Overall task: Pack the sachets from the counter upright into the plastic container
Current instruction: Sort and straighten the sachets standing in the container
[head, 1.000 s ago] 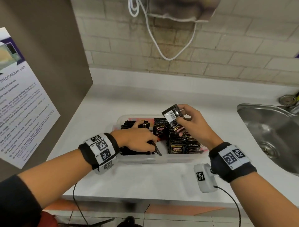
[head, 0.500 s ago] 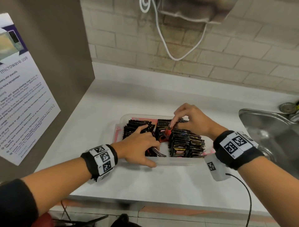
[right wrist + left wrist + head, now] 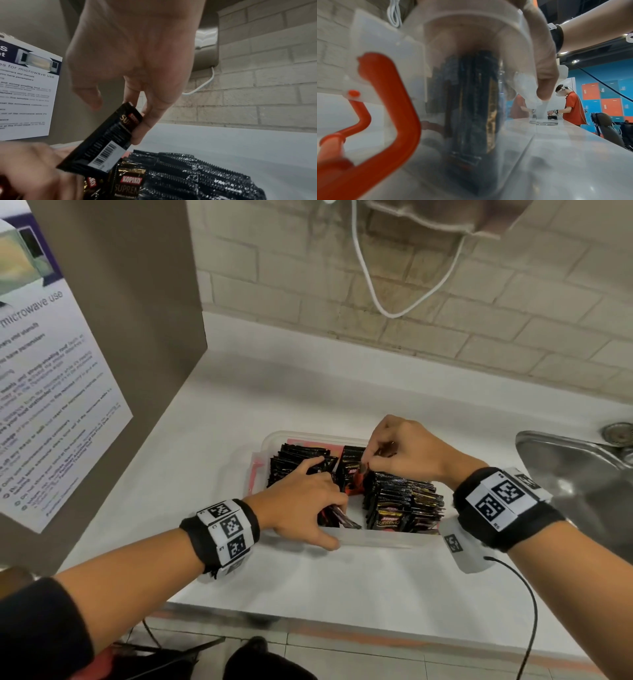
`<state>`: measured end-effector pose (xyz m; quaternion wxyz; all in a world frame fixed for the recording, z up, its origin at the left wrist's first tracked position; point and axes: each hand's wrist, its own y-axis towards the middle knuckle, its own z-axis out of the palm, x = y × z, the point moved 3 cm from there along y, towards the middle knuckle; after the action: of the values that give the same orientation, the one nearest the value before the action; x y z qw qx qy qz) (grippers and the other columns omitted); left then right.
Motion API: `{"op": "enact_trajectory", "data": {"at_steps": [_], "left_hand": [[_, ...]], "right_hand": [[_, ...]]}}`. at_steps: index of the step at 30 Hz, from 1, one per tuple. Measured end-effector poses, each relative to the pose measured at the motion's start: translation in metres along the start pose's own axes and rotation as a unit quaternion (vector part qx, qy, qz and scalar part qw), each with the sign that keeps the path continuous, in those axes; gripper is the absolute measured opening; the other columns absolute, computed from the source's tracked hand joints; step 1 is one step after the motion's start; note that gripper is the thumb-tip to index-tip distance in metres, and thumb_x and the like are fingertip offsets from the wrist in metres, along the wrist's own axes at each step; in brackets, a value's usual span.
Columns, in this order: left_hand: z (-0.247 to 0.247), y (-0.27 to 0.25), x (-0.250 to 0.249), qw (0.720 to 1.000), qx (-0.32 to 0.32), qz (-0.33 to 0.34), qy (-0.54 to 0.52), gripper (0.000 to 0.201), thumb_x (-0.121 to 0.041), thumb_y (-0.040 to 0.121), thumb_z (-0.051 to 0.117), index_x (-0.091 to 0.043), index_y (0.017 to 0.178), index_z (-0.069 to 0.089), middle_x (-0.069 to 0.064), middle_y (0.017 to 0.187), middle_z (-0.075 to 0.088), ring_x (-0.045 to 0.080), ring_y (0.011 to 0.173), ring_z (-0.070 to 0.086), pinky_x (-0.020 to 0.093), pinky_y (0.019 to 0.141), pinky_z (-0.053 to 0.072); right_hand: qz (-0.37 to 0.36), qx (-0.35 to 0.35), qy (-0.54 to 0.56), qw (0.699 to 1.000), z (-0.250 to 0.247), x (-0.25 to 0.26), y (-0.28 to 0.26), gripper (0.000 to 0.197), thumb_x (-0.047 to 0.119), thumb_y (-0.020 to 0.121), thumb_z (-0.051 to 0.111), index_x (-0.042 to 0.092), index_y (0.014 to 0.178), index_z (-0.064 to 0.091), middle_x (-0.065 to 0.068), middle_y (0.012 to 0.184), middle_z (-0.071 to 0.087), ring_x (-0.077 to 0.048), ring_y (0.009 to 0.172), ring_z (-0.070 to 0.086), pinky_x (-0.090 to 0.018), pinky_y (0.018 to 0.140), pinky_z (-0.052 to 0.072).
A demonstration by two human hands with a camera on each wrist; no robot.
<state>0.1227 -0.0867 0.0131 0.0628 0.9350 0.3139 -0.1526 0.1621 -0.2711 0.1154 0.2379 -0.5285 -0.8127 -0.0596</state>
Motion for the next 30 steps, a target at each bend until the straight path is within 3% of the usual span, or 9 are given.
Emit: {"op": "enact_trajectory", "data": {"at_steps": [2,5,9,11,14,17,20,23,30], "left_hand": [[0.0,0.0,0.0,1.0,0.002,-0.001,0.004,0.052,-0.074,0.077,0.057,-0.033,0.109,0.061,-0.015,0.101,0.064,0.006,0.11,0.048,0.047,0.123,-0.003],[0.001,0.0,0.0,1.0,0.003,0.002,0.011,0.054,-0.073,0.078,0.057,-0.032,0.111,0.061,-0.015,0.099,0.062,0.006,0.107,0.047,0.049,0.123,-0.001],[0.002,0.001,0.002,1.0,0.001,0.001,0.005,0.056,-0.074,0.078,0.057,-0.032,0.115,0.061,-0.015,0.101,0.062,0.005,0.108,0.046,0.048,0.123,-0.002],[0.002,0.001,0.002,1.0,0.005,0.0,0.007,0.055,-0.074,0.078,0.056,-0.033,0.114,0.061,-0.016,0.101,0.062,0.005,0.109,0.047,0.048,0.123,-0.002],[0.003,0.001,0.002,1.0,0.002,-0.001,0.006,0.054,-0.075,0.077,0.056,-0.033,0.111,0.061,-0.017,0.098,0.063,0.005,0.107,0.048,0.047,0.123,-0.002],[0.004,0.001,0.003,1.0,0.0,0.0,0.005,0.055,-0.076,0.077,0.055,-0.033,0.11,0.061,-0.017,0.097,0.062,0.004,0.105,0.048,0.048,0.123,-0.002],[0.004,0.001,0.002,1.0,0.001,0.0,0.009,0.055,-0.076,0.077,0.054,-0.032,0.11,0.062,-0.017,0.096,0.062,0.005,0.104,0.049,0.048,0.123,-0.001],[0.004,0.001,0.003,1.0,0.004,-0.003,0.008,0.054,-0.075,0.077,0.055,-0.032,0.109,0.062,-0.016,0.095,0.062,0.006,0.105,0.05,0.048,0.123,-0.002],[0.004,0.002,0.003,1.0,0.001,-0.001,0.007,0.055,-0.075,0.078,0.056,-0.031,0.11,0.061,-0.016,0.097,0.062,0.006,0.106,0.049,0.047,0.123,-0.003]], "right_hand": [[-0.003,0.0,0.004,1.0,0.003,0.001,0.002,0.009,0.026,0.088,0.072,0.023,0.089,0.08,0.006,0.103,0.057,-0.004,0.092,0.057,-0.027,0.087,0.048],[-0.019,0.002,-0.023,1.0,0.007,0.001,0.007,0.025,0.011,0.093,0.068,0.023,0.114,0.074,-0.001,0.109,0.052,0.001,0.08,0.05,-0.02,0.084,0.039],[0.011,0.0,-0.024,1.0,0.013,-0.003,0.012,0.048,0.003,0.092,0.066,0.025,0.134,0.061,-0.001,0.117,0.049,-0.014,0.087,0.057,-0.026,0.089,0.046],[0.009,-0.009,-0.023,1.0,0.016,-0.004,0.014,0.046,0.0,0.09,0.067,0.022,0.13,0.064,-0.001,0.109,0.058,-0.016,0.094,0.056,-0.027,0.09,0.047],[0.005,-0.012,-0.005,1.0,0.023,-0.005,0.017,0.04,-0.006,0.085,0.067,0.019,0.116,0.07,0.008,0.09,0.061,-0.019,0.087,0.06,-0.024,0.08,0.05],[0.009,-0.009,-0.004,1.0,0.033,-0.005,0.021,0.034,-0.009,0.083,0.065,0.015,0.105,0.07,0.006,0.087,0.066,-0.021,0.086,0.066,-0.021,0.075,0.051],[0.012,-0.004,-0.039,0.999,0.041,-0.005,0.025,0.027,-0.009,0.081,0.066,0.013,0.096,0.069,-0.001,0.091,0.069,-0.021,0.088,0.066,-0.033,0.082,0.054],[0.02,-0.014,-0.066,0.998,0.044,-0.006,0.026,0.028,-0.008,0.079,0.066,0.013,0.098,0.068,-0.005,0.098,0.063,-0.023,0.09,0.061,-0.041,0.084,0.052],[0.042,-0.034,-0.097,0.994,0.048,-0.016,0.022,0.033,0.005,0.08,0.074,0.019,0.108,0.065,-0.002,0.099,0.062,-0.025,0.097,0.053,-0.044,0.088,0.048]]}}
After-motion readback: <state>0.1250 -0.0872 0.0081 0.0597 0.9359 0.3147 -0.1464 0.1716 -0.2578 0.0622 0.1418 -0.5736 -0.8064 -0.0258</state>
